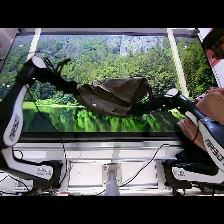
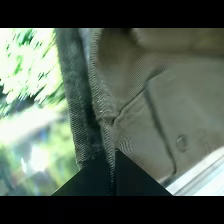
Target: Fold the clothes and pants, and hang the long-sleeved shirts on hangers.
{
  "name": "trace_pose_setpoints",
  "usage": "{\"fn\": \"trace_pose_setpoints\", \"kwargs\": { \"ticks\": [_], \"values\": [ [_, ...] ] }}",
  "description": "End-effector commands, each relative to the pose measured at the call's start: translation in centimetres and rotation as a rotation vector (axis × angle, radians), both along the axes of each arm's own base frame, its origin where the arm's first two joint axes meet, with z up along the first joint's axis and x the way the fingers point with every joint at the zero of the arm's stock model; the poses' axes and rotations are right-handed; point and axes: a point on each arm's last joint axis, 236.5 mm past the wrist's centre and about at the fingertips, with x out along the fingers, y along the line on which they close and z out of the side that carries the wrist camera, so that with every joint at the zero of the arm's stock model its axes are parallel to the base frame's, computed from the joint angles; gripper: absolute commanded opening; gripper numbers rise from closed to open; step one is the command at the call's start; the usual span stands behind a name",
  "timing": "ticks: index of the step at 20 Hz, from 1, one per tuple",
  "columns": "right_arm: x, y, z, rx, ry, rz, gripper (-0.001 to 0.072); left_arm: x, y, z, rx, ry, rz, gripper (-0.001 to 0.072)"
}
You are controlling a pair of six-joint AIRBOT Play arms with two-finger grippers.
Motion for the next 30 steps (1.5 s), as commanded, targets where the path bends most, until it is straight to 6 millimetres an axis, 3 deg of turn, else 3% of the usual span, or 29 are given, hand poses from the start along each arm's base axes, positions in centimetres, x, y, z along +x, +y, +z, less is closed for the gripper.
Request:
{"fn": "trace_pose_setpoints", "kwargs": {
  "ticks": [1, 4, 6, 8, 11, 15, 18, 20, 22, 24, 27, 30],
  "values": [
    [1.4, 0.6, 10.0, 0.052, -0.251, 0.04, 0.0027, 0.5, -1.0, 9.1, -0.072, -0.258, 0.041, 0.0021],
    [1.9, 0.6, 21.9, 0.088, -0.582, 0.031, 0.0027, -1.1, -0.9, 18.9, -0.108, -0.539, 0.086, 0.0021],
    [0.7, 0.3, 29.4, 0.12, -0.763, -0.008, 0.0027, -3.4, -0.4, 25.9, -0.131, -0.746, 0.135, 0.0021],
    [-1.3, -0.3, 35.4, 0.162, -0.89, -0.068, 0.0027, -6.8, 0.2, 32.9, -0.177, -0.945, 0.205, 0.0021],
    [-5.4, -0.8, 40.5, 0.213, -0.98, -0.101, 0.0027, -13.5, 0.9, 40.4, -0.257, -1.165, 0.274, 0.0021],
    [-10.9, -1.0, 42.1, 0.255, -0.965, -0.088, 0.0027, -20.7, 1.1, 44.0, -0.348, -1.245, 0.327, 0.002],
    [-12.1, -1.0, 42.1, 0.279, -0.917, -0.11, 0.0027, -21.2, 2.0, 43.2, -0.355, -1.178, 0.402, 0.002],
    [-11.2, -0.9, 39.9, 0.279, -0.823, -0.129, 0.0027, -20.0, 1.0, 40.4, -0.347, -1.045, 0.374, 0.002],
    [-9.8, 0.0, 36.3, 0.289, -0.714, -0.139, 0.0027, -18.1, -0.4, 36.4, -0.343, -0.873, 0.33, 0.0021],
    [-7.1, 1.2, 32.9, 0.313, -0.647, -0.203, 0.0027, -15.1, -0.7, 32.7, -0.331, -0.754, 0.342, 0.0021],
    [-1.4, 1.4, 27.4, 0.279, -0.593, -0.359, 0.0027, -9.1, -0.3, 25.7, -0.286, -0.59, 0.386, 0.0022],
    [4.8, 0.5, 21.0, 0.204, -0.518, -0.51, 0.0027, -3.0, 0.2, 16.7, -0.231, -0.419, 0.441, 0.0022]
  ]
}}
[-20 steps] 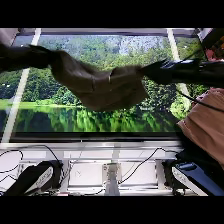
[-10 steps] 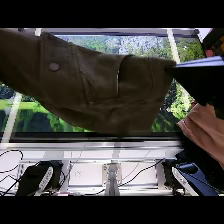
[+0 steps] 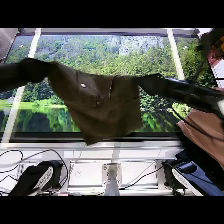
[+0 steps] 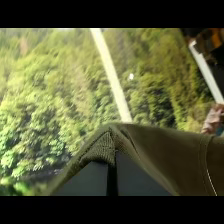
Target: Fold the clothes and pants, and hang the long-sleeved shirts on hangers.
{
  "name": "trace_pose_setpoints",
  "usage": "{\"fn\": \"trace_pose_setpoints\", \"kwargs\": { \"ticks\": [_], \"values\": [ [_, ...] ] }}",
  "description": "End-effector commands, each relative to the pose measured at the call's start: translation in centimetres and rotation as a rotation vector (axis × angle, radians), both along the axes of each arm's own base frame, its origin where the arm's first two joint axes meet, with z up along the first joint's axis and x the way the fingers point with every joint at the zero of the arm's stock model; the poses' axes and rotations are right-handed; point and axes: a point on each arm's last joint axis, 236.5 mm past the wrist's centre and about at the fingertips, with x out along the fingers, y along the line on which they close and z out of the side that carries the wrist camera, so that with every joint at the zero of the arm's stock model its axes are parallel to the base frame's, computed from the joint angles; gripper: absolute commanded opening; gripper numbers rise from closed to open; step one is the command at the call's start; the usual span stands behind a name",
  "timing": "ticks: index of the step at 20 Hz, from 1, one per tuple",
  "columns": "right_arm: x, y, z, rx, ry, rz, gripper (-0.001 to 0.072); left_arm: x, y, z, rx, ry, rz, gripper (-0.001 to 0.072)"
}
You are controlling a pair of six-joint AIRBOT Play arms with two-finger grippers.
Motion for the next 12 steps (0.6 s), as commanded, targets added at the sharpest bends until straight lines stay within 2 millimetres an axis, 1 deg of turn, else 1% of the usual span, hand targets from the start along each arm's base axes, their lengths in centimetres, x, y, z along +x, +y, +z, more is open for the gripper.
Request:
{"fn": "trace_pose_setpoints", "kwargs": {
  "ticks": [1, 3, 5, 7, 9, 11, 12],
  "values": [
    [7.2, -1.1, -7.4, -0.013, 0.092, -0.198, 0.0027, 6.3, 0.3, -10.6, -0.003, 0.204, 0.047, 0.0022],
    [11.0, -1.9, -11.4, -0.023, 0.144, -0.292, 0.0028, 10.1, 0.0, -15.9, -0.013, 0.268, 0.094, 0.0022],
    [14.4, -3.3, -15.2, -0.052, 0.164, -0.4, 0.0028, 13.5, -0.8, -19.6, -0.065, 0.284, 0.144, 0.0022],
    [16.8, -4.7, -18.8, -0.084, 0.18, -0.489, 0.0027, 16.1, -1.2, -22.9, -0.135, 0.31, 0.22, 0.0022],
    [18.1, -5.7, -21.7, -0.115, 0.2, -0.542, 0.0027, 17.4, -1.9, -25.6, -0.219, 0.367, 0.276, 0.0023],
    [18.7, -6.2, -23.5, -0.134, 0.212, -0.57, 0.0029, 17.8, -2.7, -27.2, -0.293, 0.423, 0.306, 0.0034],
    [18.9, -6.5, -23.7, -0.137, 0.207, -0.582, 0.0062, 17.9, -2.9, -27.7, -0.292, 0.427, 0.306, 0.0139]
  ]
}}
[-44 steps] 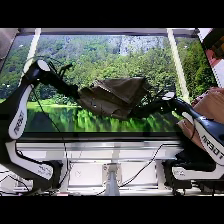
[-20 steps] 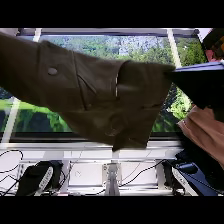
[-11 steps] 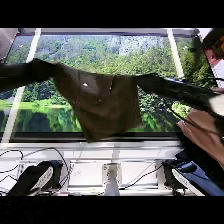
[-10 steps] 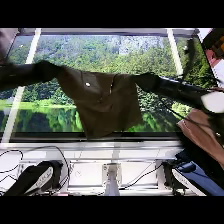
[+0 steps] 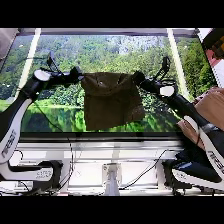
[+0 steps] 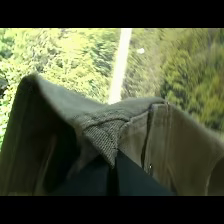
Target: Fold the clothes and pants, and hang the long-sleeved shirts on hangers.
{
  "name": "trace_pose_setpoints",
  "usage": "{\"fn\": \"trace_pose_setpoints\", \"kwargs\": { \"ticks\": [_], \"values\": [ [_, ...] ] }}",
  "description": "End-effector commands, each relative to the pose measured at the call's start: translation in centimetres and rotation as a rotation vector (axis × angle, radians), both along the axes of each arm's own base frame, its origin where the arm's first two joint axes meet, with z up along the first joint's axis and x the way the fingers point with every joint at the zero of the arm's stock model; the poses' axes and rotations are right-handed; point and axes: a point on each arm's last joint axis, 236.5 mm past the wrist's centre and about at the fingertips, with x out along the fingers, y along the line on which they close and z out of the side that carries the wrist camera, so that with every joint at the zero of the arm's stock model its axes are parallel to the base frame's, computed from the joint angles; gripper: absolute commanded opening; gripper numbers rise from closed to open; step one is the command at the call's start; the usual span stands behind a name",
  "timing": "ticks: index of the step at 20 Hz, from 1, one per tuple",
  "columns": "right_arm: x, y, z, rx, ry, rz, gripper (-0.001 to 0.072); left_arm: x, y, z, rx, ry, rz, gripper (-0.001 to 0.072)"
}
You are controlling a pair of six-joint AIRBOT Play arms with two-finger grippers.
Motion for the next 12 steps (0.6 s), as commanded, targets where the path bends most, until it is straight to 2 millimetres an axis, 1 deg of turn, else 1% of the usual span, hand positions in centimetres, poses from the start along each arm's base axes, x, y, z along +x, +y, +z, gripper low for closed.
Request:
{"fn": "trace_pose_setpoints", "kwargs": {
  "ticks": [1, 2, 3, 5, 6, 7, 9, 10, 12],
  "values": [
    [1.9, -2.0, -2.2, -0.046, -0.018, -0.09, 0.0212, 1.6, -0.4, -3.0, -0.041, 0.019, 0.061, 0.039],
    [2.2, -2.3, -1.8, -0.054, -0.035, -0.096, 0.0393, 1.6, -0.5, -2.9, -0.017, -0.003, 0.037, 0.0539],
    [2.6, -2.5, -1.2, -0.083, -0.062, -0.086, 0.0452, 1.6, -0.5, -2.7, 0.007, -0.026, 0.014, 0.0544],
    [3.2, -2.8, -0.1, -0.16, -0.095, -0.013, 0.0448, 1.6, -0.2, -2.1, 0.073, -0.092, -0.049, 0.0544],
    [3.3, -3.2, 0.2, -0.186, -0.084, 0.037, 0.0448, 1.5, 0.1, -1.6, 0.1, -0.121, -0.082, 0.0543],
    [3.3, -4.1, 0.5, -0.202, -0.064, 0.069, 0.0448, 1.4, 0.5, -1.1, 0.113, -0.14, -0.101, 0.0544],
    [3.5, -7.2, 1.0, -0.234, -0.018, 0.103, 0.0448, 1.4, 1.7, -0.1, 0.128, -0.165, -0.112, 0.0544],
    [3.4, -9.2, 1.2, -0.255, 0.008, 0.119, 0.0448, 1.3, 2.2, 0.1, 0.144, -0.178, -0.133, 0.0544],
    [2.5, -12.3, 0.9, -0.31, 0.051, 0.182, 0.0447, 0.4, 2.6, -0.1, 0.162, -0.185, -0.208, 0.0544]
  ]
}}
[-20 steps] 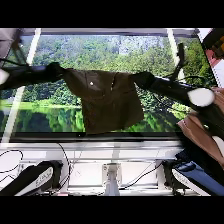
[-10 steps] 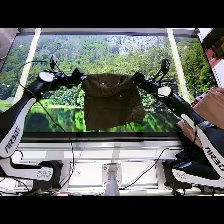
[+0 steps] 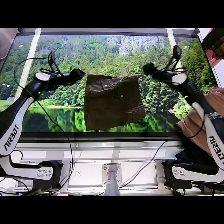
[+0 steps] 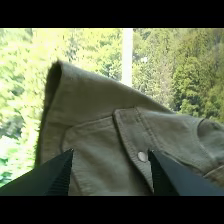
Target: Fold the clothes and pants, and hang the long-sleeved shirts on hangers.
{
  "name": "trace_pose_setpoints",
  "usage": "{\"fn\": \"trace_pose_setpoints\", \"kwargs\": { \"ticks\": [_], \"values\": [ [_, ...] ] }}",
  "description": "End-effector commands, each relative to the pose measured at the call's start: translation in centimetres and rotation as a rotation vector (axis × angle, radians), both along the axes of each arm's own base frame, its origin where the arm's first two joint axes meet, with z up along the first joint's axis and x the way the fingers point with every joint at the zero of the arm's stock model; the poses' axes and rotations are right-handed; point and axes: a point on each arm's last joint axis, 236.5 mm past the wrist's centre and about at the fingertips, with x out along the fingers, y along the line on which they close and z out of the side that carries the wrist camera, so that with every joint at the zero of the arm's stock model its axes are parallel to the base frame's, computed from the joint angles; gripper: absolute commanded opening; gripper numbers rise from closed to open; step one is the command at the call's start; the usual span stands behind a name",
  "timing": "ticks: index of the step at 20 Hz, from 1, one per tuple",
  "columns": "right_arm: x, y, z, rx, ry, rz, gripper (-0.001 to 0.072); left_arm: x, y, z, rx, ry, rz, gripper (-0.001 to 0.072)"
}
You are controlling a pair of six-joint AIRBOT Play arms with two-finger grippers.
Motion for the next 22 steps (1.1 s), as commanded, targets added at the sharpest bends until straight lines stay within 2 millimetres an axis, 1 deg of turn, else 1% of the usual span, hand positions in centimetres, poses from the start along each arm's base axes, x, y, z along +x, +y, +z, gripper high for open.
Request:
{"fn": "trace_pose_setpoints", "kwargs": {
  "ticks": [1, 3, 4, 5, 7, 11, 13, 15, 17, 20, 21, 22],
  "values": [
    [-2.2, -4.5, -1.0, -0.115, 0.11, 0.145, 0.0448, -1.5, 0.5, 0.0, 0.057, -0.023, -0.136, 0.0544],
    [-3.9, -5.0, -2.9, -0.111, 0.202, 0.228, 0.0448, -3.0, 0.4, -1.0, 0.088, 0.013, -0.206, 0.0544],
    [-4.6, -4.8, -4.3, -0.099, 0.25, 0.27, 0.0448, -3.6, 0.2, -1.3, 0.101, 0.029, -0.236, 0.0544],
    [-5.0, -4.2, -5.6, -0.095, 0.277, 0.317, 0.0448, -4.0, 0.1, -1.5, 0.103, 0.039, -0.254, 0.0544],
    [-5.1, -2.1, -6.7, -0.07, 0.27, 0.419, 0.0448, -4.2, -0.1, -1.5, 0.098, 0.044, -0.261, 0.0544],
    [-4.0, 1.6, -8.0, -0.057, 0.283, 0.567, 0.0448, -4.2, -0.1, -1.5, 0.098, 0.044, -0.262, 0.0543],
    [-3.0, 3.5, -7.9, -0.071, 0.264, 0.634, 0.0448, -4.3, -0.1, -1.5, 0.096, 0.046, -0.261, 0.0543],
    [-1.7, 4.8, -7.4, -0.097, 0.223, 0.659, 0.0447, -4.3, -0.1, -1.5, 0.096, 0.046, -0.261, 0.0544],
    [-1.1, 5.7, -7.5, -0.102, 0.214, 0.675, 0.0447, -4.3, -0.1, -1.5, 0.096, 0.046, -0.261, 0.0543],
    [-0.8, 6.1, -8.6, -0.092, 0.231, 0.673, 0.0443, -4.3, -0.1, -1.6, 0.096, 0.047, -0.261, 0.0544],
    [-1.1, 6.4, -8.9, -0.082, 0.242, 0.684, 0.0407, -4.3, -0.1, -1.6, 0.096, 0.049, -0.261, 0.0544],
    [-1.4, 6.7, -9.0, -0.068, 0.251, 0.694, 0.0398, -4.3, -0.1, -1.7, 0.096, 0.05, -0.261, 0.0544]
  ]
}}
